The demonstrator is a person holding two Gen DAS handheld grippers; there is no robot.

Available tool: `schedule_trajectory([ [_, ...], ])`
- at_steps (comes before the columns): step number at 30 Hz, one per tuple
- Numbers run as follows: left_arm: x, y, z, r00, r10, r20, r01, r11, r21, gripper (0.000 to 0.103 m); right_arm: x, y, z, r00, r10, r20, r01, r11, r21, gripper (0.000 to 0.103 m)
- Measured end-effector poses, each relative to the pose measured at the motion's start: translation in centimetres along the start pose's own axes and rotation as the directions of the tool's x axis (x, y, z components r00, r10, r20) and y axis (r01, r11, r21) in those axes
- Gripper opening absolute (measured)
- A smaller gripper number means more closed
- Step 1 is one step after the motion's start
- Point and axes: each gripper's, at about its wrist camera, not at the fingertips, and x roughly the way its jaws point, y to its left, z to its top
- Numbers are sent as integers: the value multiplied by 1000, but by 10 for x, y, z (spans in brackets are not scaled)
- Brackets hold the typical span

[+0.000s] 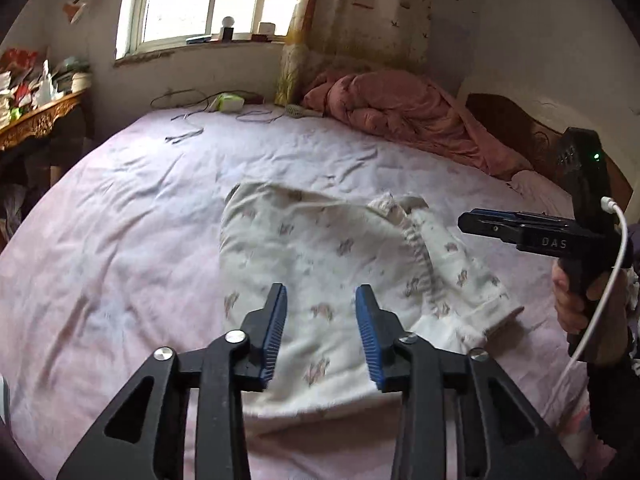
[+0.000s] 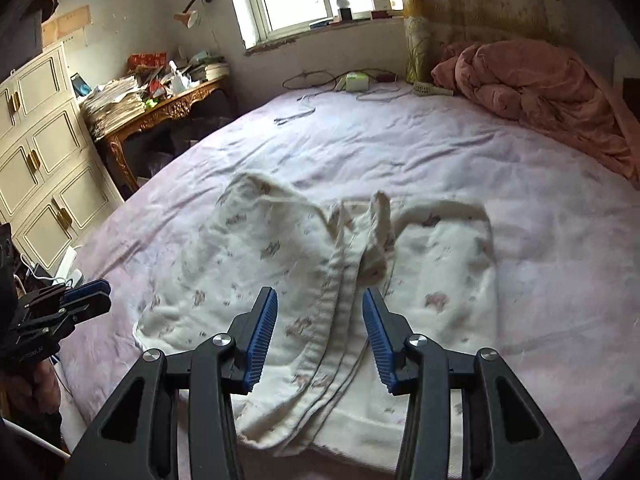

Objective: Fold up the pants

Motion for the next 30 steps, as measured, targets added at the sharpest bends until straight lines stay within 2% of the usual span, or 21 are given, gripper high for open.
schedule_trajectory([
  [1, 18, -1, 10, 1000, 0, -4, 0, 1000, 4, 51, 1, -2, 9, 1000, 13, 2, -13, 1000, -11, 46],
  [2, 34, -2, 18, 1000, 0, -24, 0, 1000, -6, 56, 4, -5, 19, 1000, 23, 2, -23, 1000, -20, 45],
  [5, 93, 4, 30, 991, -45, -125, 34, 995, -94, 55, 29, -14, 45, 997, 69, -27, -70, 998, -7, 35],
  [8, 132, 9, 26, 970, -121, -212, 78, 976, -201, 54, 66, -22, 59, 988, 131, -85, -129, 991, 39, 35],
  [11, 141, -6, 17, 972, -60, -226, 35, 993, -112, 54, 108, -29, 62, 976, 155, -151, -144, 986, 85, 35],
  [14, 140, -21, 10, 974, -4, -227, -1, 1000, -20, 55, 147, -33, 54, 955, 166, -248, -137, 982, 132, 34],
  [15, 140, -22, 8, 974, 5, -227, -7, 1000, -6, 55, 156, -34, 49, 946, 197, -256, -162, 975, 150, 31],
  [16, 141, -23, 7, 974, 6, -227, -7, 1000, -2, 55, 159, -37, 45, 945, 207, -254, -167, 971, 171, 14],
  [17, 141, -22, 6, 975, -7, -224, 5, 1000, -8, 55, 156, -43, 43, 962, 184, -204, -138, 965, 221, 11],
  [18, 137, -19, 7, 976, -20, -215, 15, 1000, -23, 55, 147, -51, 40, 971, 208, -119, -166, 942, 291, 10],
  [19, 134, -18, 9, 977, -37, -208, 29, 999, -41, 55, 138, -54, 38, 971, 236, -49, -208, 925, 319, 8],
  [20, 129, -17, 13, 979, -64, -192, 54, 997, -56, 55, 124, -49, 39, 976, 218, 21, -215, 933, 290, 7],
  [21, 124, -18, 18, 982, -87, -169, 77, 995, -63, 55, 109, -38, 40, 982, 168, 84, -183, 960, 212, 7],
  [23, 114, -19, 27, 986, -105, -132, 99, 993, -58, 57, 79, -13, 41, 970, 85, 229, -97, 994, 43, 7],
  [24, 113, -19, 32, 985, -113, -127, 106, 993, -60, 57, 75, -5, 44, 968, 26, 251, -28, 1000, 7, 7],
  [25, 117, -18, 34, 983, -118, -139, 109, 992, -70, 57, 80, -4, 47, 975, -15, 220, 13, 1000, 13, 7],
  [26, 124, -15, 34, 981, -110, -162, 99, 992, -79, 57, 95, -13, 50, 989, -25, 146, 17, 998, 53, 7],
  [28, 149, -7, 24, 967, -81, -242, 56, 992, -110, 53, 131, -48, 41, 1000, 13, 20, -17, 978, 209, 7],
  [29, 157, -5, 16, 962, -86, -259, 58, 992, -113, 53, 148, -69, 33, 998, 55, -21, -46, 956, 290, 8],
  [30, 158, -7, 10, 966, -67, -249, 49, 996, -81, 53, 162, -89, 26, 991, 128, -40, -104, 922, 373, 8],
])
